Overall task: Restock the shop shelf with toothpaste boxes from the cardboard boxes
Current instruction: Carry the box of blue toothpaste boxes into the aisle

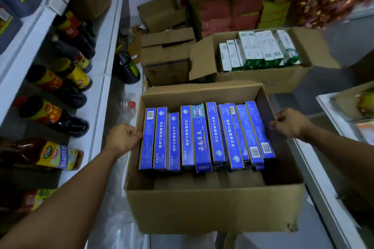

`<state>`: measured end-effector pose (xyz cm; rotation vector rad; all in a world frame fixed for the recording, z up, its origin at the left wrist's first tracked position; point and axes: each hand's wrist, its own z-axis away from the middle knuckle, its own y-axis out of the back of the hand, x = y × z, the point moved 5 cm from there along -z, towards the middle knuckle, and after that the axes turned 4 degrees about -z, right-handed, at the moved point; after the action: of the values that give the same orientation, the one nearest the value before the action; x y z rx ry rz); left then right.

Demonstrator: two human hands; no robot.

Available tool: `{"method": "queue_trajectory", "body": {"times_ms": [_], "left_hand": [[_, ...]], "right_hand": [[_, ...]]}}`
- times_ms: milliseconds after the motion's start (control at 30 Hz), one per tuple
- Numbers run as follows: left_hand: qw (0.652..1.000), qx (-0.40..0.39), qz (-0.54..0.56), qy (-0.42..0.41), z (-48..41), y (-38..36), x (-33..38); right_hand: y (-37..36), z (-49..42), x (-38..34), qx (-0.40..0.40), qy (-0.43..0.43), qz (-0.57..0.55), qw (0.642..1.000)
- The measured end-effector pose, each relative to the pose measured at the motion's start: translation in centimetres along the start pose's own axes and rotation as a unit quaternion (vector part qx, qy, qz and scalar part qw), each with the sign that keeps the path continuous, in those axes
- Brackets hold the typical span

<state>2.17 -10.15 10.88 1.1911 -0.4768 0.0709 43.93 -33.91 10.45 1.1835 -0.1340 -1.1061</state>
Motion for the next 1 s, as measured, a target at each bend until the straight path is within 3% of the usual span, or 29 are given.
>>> {"method": "queue_trajectory", "body": {"times_ms": [300, 467, 600, 800, 1000], "left_hand": [[0.989, -0.088, -0.005, -0.122, 4.8, -2.1, 12.2], [0.964, -0.150, -0.047, -0.214, 6.3, -4.4, 19.6], [0.929, -0.177, -0.070, -0.316, 7.8, -6.5, 24.9], [0.877, -0.229, -0.104, -0.409, 10.5, -11.1, 32.8], [0.785, -0.290, -0.159, -0.523, 18.7, -16.1, 41.0]], "right_hand": [[5.7, 12.7, 12.7, 0.060, -0.107, -0.063, 0.990], [6.6, 21.0, 19.3, 0.101, -0.176, -0.125, 0.971], [6.0, 27.8, 22.9, 0.143, -0.224, -0.157, 0.951], [2.7, 39.4, 26.9, 0.223, -0.323, -0.216, 0.894], [-2.4, 52.2, 28.6, 0.282, -0.422, -0.271, 0.818]]}}
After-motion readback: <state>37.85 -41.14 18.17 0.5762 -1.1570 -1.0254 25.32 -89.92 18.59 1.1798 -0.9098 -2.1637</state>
